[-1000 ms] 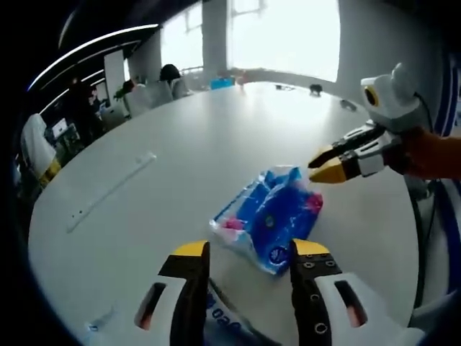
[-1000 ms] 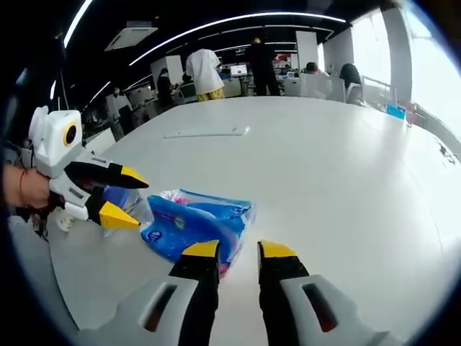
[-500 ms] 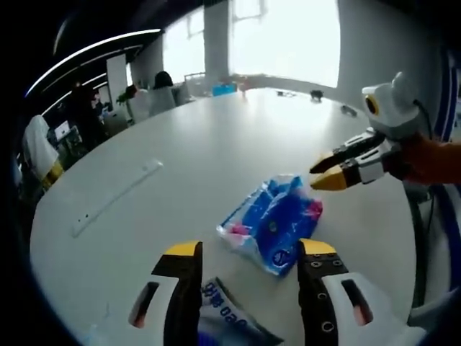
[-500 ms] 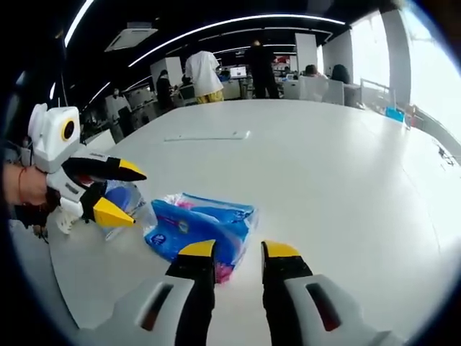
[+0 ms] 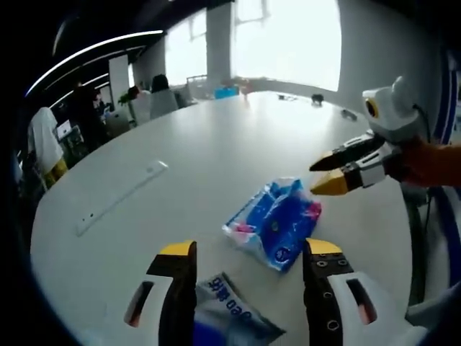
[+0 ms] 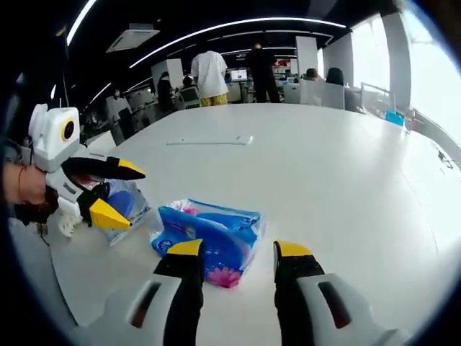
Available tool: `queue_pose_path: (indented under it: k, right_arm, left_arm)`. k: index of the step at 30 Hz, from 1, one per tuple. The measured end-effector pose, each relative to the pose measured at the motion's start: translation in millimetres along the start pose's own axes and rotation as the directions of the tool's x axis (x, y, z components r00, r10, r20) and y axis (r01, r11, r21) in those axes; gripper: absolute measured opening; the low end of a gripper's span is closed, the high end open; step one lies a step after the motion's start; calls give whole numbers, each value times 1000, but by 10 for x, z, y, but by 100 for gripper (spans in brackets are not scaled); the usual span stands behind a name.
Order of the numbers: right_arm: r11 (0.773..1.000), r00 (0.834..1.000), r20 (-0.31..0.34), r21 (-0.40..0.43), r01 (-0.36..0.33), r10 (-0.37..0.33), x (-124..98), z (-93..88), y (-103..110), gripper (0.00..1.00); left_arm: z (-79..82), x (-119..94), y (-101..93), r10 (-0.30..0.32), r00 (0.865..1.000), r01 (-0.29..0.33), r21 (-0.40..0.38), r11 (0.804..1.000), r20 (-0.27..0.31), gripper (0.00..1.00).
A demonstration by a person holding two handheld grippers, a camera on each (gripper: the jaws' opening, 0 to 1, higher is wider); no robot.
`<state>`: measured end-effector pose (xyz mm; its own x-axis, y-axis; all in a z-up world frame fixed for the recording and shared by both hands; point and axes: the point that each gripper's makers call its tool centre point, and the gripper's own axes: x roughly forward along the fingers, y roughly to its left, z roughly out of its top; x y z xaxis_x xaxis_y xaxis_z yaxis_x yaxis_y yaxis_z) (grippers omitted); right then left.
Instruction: Arrange the tabletop items into an orderly group along one side of the table until the central work area is clear of visible clutter.
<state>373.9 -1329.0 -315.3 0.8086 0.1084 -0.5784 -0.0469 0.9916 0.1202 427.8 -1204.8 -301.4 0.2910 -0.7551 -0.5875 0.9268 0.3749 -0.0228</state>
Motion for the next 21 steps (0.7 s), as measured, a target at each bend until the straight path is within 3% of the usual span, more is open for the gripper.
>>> queue_pose_path:
  k: [21]
  right_arm:
    - [1000,1000,15,-13,-12,12,-42,118,213,47]
  left_arm:
    - [24,-271,96,7,1000,-7,-9,1000,25,59]
